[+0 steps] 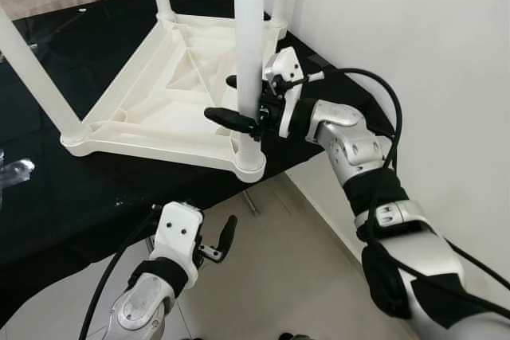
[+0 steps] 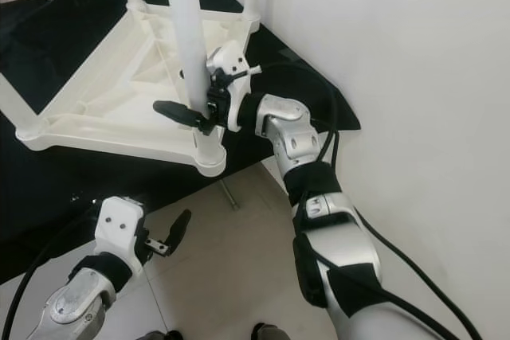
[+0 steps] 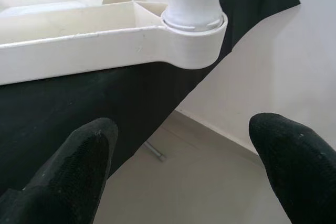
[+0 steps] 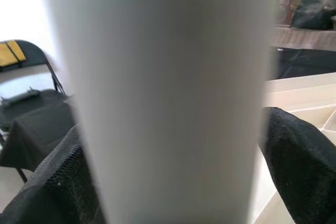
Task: Building children table
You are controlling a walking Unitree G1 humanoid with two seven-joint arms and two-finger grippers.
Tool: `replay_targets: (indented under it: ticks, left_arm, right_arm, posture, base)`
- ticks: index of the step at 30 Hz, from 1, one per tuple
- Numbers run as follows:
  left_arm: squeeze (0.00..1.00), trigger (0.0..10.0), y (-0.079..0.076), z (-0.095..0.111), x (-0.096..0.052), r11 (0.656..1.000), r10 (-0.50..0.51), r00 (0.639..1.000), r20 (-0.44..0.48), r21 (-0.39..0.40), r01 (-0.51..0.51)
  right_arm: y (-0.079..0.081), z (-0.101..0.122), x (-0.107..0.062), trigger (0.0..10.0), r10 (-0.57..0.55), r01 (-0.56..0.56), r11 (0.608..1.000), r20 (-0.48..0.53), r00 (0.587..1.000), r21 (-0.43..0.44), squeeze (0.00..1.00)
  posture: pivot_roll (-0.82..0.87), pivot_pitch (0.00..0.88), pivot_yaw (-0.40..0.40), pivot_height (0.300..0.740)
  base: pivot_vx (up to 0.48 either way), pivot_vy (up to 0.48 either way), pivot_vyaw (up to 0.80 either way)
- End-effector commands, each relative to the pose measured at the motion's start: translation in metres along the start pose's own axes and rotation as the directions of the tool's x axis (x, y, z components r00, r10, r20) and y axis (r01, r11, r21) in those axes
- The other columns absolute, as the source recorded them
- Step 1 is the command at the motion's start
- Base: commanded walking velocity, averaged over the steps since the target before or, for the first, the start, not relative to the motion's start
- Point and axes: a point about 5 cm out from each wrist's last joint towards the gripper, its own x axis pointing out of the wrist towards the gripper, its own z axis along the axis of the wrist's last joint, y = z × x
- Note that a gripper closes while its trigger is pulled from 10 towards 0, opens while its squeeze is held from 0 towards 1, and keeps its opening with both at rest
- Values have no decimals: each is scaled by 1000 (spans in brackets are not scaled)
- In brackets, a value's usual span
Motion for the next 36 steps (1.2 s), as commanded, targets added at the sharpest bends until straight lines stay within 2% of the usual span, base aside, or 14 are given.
replay_targets:
  ticks: [1, 12, 17, 19, 21, 22, 23, 24, 27, 31, 32, 33, 34, 36]
  left_arm:
    - [0, 10000, -2, -2, -5, 1000, -3, 1000, -22, -6, 3]
    - [0, 10000, -4, 0, -4, 1000, 3, 1000, -26, -10, -3]
    - [0, 10000, -3, 0, 0, 1000, 18, 1000, -15, -11, -18]
    - [0, 10000, -1, 0, 2, 1000, 20, 1000, -13, -8, -20]
    - [0, 10000, 2, 0, 6, 1000, 15, 1000, -11, -1, -15]
    - [0, 10000, 2, 0, 6, 1000, 15, 1000, -11, -1, -15]
    - [0, 10000, 3, 0, 9, 1000, 12, 1000, -10, 3, -12]
    - [0, 10000, 6, -1, 13, 1000, 11, 1000, -8, 11, -11]
    - [0, 10000, 7, -2, 15, 1000, 12, 1000, -8, 15, -12]
    - [0, 10000, 11, -5, 21, 1000, 21, 1000, -9, 22, -21]
    - [0, 10000, 11, -5, 22, 999, 23, 1000, -9, 23, -23]
    - [0, 10000, 11, -5, 22, 999, 23, 1000, -9, 23, -23]
    - [0, 10000, 12, -6, 23, 999, 26, 1000, -8, 27, -26]
    - [0, 10000, 13, -6, 23, 999, 37, 999, -7, 30, -37]
  right_arm:
    - [1, 3, 5, 0, 61, -61, 998, 24, 998, 0, 0]
    - [-4, 1, -16, 0, 61, -60, 997, 18, 998, -44, 0]
    - [-4, -15, -41, 0, -232, 229, 971, -38, 972, -72, 0]
    - [13, -36, -48, 0, -483, 483, 875, -74, 872, -21, 0]
    - [36, -59, -63, 0, -765, 779, 627, -172, 621, 20, 0]
    - [36, -59, -63, 0, -765, 779, 627, -172, 621, 20, 0]
    - [53, -68, -63, 0, -803, 820, 573, -200, 562, 6, 0]
    - [71, -73, -50, 0, -803, 821, 571, -207, 558, -1, 0]
    - [76, -73, -42, 0, -792, 810, 587, -206, 575, 1, 0]
    - [66, -62, -16, 0, -749, 760, 650, -162, 642, 3, 0]
    - [63, -59, -12, 1020, -746, 755, 656, -154, 648, 1, 0]
    - [63, -59, -12, 1020, -746, 755, 656, -154, 648, 1, 0]
    - [60, -58, -10, 10000, -744, 752, 659, -155, 650, -4, 0]
    - [61, -50, -8, 10000, -728, 734, 679, -131, 673, 2, 0]
  posture:
    - [25, 246, -20, 740]
    - [55, 247, -46, 740]
    - [44, 238, -63, 740]
    - [29, 233, -63, 740]
    - [13, 224, -48, 740]
    - [13, 224, -48, 740]
    - [13, 212, -45, 740]
    - [11, 187, -35, 740]
    - [10, 180, -33, 740]
    - [16, 145, -40, 740]
    - [16, 145, -40, 740]
    - [16, 145, -40, 740]
    - [22, 139, -43, 740]
    - [25, 138, -44, 740]
  base:
    - [0, 0, 0]
    - [0, 0, 0]
    - [0, 0, 0]
    - [0, 0, 0]
    - [0, 0, 0]
    - [0, 0, 0]
    - [0, 0, 0]
    - [0, 0, 0]
    - [0, 0, 0]
    - [0, 0, 0]
    - [0, 0, 0]
    - [0, 0, 0]
    - [0, 0, 0]
    - [0, 0, 0]
